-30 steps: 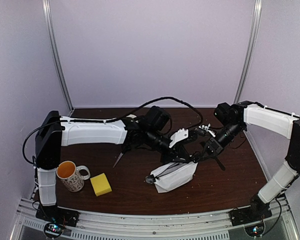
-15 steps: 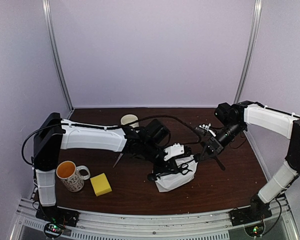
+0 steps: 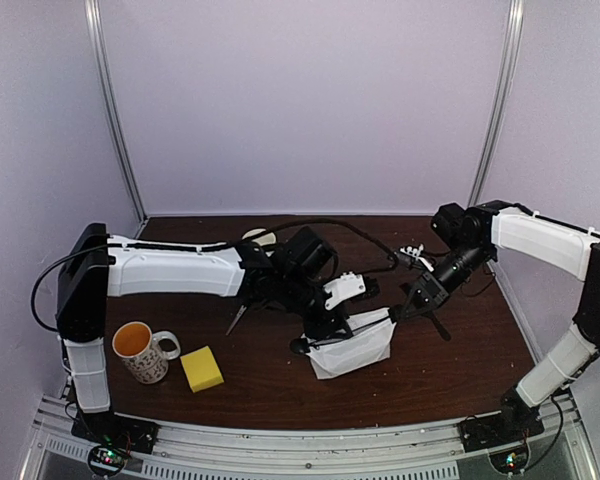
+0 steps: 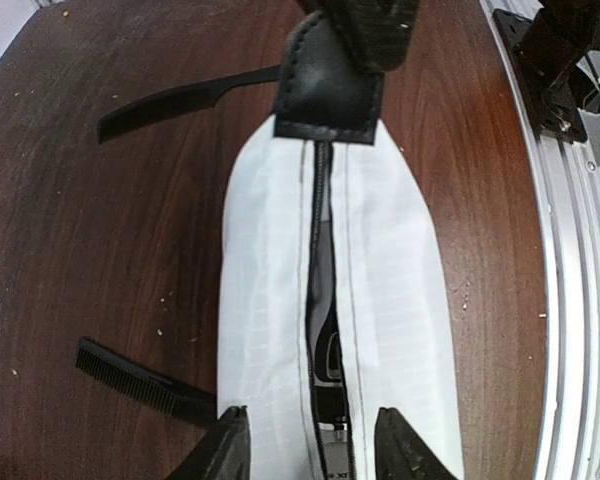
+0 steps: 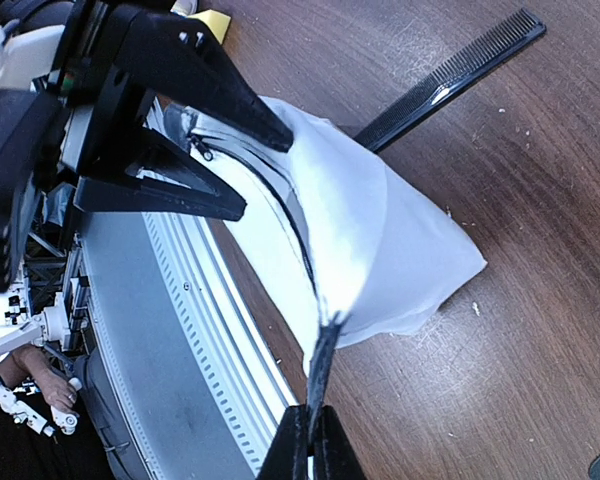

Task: Sort the hair-cutting tools
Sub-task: Place the scissors in the kit bag, then pick up the scissors at the center of the board.

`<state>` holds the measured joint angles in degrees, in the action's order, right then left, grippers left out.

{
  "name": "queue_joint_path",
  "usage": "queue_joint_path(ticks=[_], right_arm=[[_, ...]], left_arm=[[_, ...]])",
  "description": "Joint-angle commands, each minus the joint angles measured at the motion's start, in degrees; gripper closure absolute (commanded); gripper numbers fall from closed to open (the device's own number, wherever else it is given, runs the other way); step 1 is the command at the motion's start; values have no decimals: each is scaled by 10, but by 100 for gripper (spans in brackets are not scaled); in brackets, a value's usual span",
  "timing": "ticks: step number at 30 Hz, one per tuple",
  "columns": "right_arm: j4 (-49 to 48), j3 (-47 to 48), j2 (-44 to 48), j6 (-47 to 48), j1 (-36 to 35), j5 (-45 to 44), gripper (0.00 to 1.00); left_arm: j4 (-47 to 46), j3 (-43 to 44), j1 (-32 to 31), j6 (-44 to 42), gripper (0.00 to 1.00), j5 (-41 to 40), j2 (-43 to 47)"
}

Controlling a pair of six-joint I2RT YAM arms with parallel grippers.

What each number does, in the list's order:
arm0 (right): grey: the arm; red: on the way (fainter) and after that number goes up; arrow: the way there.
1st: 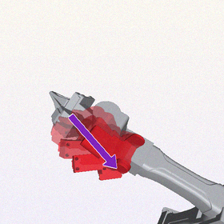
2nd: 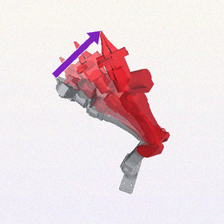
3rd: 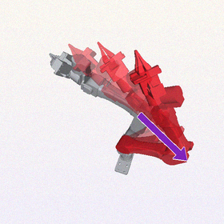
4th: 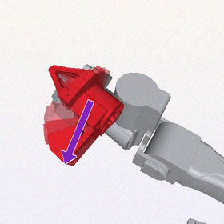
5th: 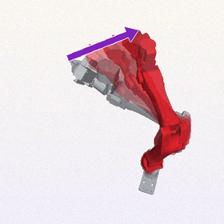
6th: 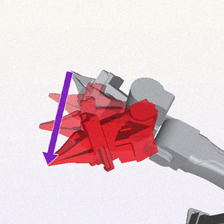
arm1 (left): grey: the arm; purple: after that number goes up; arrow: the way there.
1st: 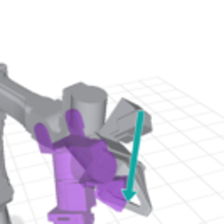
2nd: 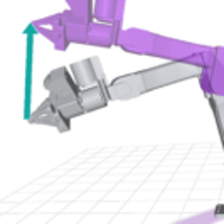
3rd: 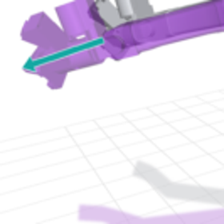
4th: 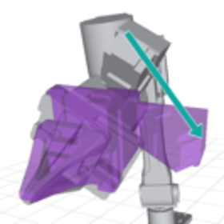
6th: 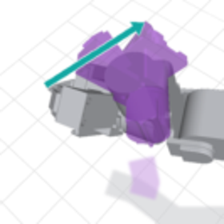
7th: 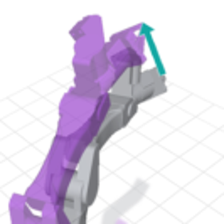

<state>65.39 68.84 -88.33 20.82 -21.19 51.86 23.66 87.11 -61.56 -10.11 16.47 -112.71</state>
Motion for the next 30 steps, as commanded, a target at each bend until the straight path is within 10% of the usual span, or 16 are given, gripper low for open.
queue_joint_path(ticks=[1,6,15,30], right_arm=[[0,-4,24,1,3,8,98],[0,-3,22,2,3,8,98],[-19,-20,40,-10,3,-18,98],[-20,-16,39,-9,4,-20,98]], left_arm=[[-37,-8,1,35,53,-14,41],[-60,-27,-1,39,55,39,41],[20,-87,6,160,53,-174,146],[189,-58,206,262,52,-241,67]])
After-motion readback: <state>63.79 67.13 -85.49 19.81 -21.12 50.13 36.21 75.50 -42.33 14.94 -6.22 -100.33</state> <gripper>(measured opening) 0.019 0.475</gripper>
